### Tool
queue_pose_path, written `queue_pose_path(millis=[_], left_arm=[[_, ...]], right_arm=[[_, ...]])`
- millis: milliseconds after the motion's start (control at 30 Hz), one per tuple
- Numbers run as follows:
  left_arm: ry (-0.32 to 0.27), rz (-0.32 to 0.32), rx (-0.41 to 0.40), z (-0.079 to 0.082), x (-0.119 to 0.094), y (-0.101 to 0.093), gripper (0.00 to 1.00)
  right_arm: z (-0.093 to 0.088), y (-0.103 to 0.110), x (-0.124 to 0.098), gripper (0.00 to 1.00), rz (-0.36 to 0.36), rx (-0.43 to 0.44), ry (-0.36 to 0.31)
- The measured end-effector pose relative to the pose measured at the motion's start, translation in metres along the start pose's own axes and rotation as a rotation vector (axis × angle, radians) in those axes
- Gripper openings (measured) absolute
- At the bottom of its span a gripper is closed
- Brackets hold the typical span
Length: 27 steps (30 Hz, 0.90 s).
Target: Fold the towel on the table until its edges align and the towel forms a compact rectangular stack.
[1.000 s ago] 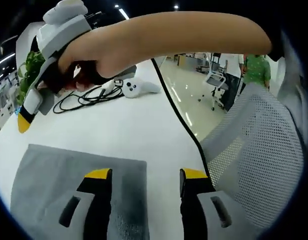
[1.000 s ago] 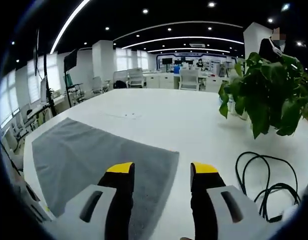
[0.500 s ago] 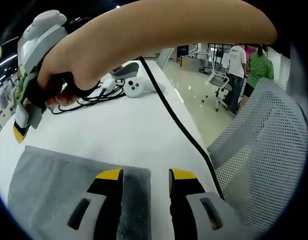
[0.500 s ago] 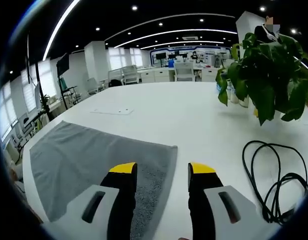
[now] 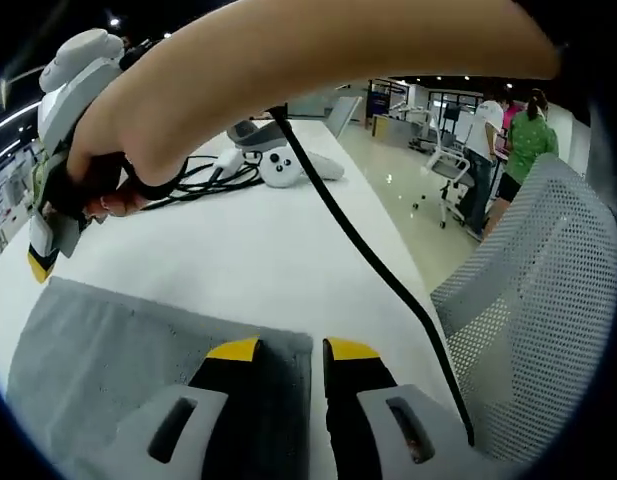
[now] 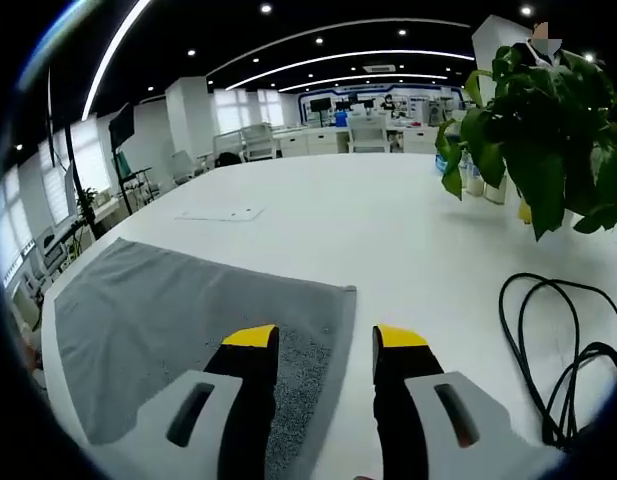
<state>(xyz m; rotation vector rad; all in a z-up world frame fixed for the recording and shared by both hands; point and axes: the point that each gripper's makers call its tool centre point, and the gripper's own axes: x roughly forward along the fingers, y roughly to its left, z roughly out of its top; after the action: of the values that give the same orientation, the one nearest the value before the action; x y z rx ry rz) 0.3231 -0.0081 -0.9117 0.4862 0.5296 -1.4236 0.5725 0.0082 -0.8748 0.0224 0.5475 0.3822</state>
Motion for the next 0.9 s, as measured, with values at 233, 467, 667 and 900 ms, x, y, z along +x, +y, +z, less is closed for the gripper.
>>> queue_pose_path(millis=[233,467,667,900], left_arm=[[-0.003,0.038,0.020,0.000,0.001,0.003,0.22],[0.000,0.078,-0.027,0.000,0.000,0.008,0.15],[-0.013,0.092,-0.043,0.000,0.000,0.013,0.09],[-0.023,0.100,-0.037,0.000,0.000,0.013,0.08]], right_arm=[[-0.003,-0.001,0.010,0.36,-0.002,0.009,0.006],[0.001,0.009,0.013,0.36,0.015,0.018,0.001],[-0.003,0.004,0.022,0.36,0.008,0.015,0.014],[-0.010,0.000,0.028,0.35,-0.012,-0.017,0.043]])
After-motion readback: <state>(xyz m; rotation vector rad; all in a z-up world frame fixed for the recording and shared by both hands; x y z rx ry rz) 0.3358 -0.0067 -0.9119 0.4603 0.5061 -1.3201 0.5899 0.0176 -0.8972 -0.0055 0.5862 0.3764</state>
